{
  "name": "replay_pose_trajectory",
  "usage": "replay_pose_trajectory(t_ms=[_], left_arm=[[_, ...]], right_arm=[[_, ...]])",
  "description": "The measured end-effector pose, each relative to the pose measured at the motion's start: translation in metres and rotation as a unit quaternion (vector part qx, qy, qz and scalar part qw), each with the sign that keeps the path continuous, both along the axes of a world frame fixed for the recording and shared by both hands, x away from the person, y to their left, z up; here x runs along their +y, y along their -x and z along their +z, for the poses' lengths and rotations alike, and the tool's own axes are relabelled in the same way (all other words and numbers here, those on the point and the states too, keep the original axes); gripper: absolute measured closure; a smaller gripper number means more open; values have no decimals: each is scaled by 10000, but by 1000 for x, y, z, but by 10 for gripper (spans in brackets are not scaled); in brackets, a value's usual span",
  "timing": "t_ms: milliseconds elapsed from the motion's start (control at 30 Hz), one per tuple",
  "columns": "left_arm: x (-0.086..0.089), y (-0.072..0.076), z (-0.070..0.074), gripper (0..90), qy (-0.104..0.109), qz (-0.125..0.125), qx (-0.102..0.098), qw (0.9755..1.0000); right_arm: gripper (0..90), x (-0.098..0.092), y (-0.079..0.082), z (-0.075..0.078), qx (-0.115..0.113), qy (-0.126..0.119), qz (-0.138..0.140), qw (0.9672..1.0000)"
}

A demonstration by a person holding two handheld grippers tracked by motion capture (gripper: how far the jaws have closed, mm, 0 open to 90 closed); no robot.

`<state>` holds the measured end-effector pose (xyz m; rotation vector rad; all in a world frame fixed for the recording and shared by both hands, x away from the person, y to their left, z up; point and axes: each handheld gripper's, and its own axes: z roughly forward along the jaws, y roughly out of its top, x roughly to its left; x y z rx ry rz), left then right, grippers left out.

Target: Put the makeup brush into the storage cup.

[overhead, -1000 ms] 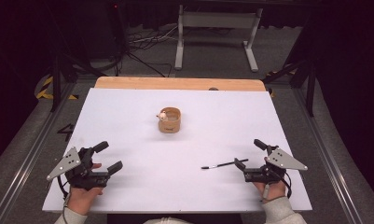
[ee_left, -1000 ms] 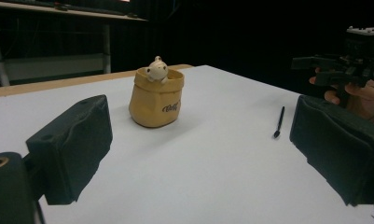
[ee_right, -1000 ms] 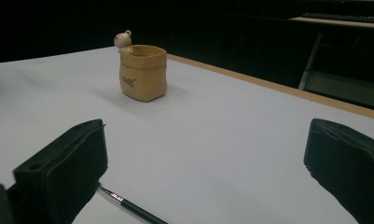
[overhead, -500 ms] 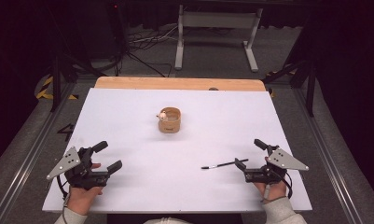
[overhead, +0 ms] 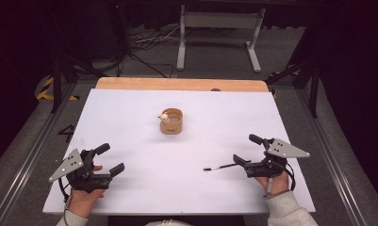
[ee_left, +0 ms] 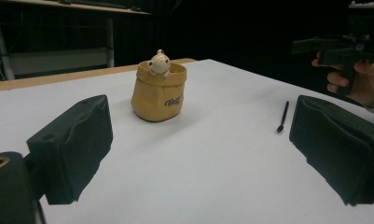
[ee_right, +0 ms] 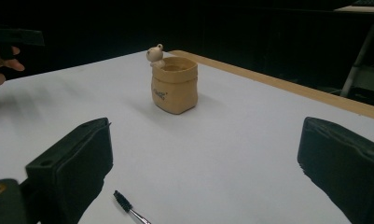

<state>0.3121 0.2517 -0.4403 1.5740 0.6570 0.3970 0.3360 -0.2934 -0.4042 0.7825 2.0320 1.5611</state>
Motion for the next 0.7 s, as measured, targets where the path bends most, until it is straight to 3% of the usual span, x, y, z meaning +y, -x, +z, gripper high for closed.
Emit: replay_pose_trajectory(t_ms=[267, 400, 467, 700], left_arm=[[2, 0, 0, 69, 45, 32, 25, 10000], [2, 0, 0, 71, 42, 13, 27, 10000], [3, 0, 0, 71, 46, 6, 27, 10000], [3, 0, 0, 78, 72, -8, 60, 10000]], right_arm=[[9, 18, -15, 4, 126, 19, 113, 9999], [0, 21, -23, 3, 207, -207, 209, 9994], [0, 23, -25, 3, 44, -244, 185, 9995], [0, 30, -28, 11, 134, 151, 296, 9994]])
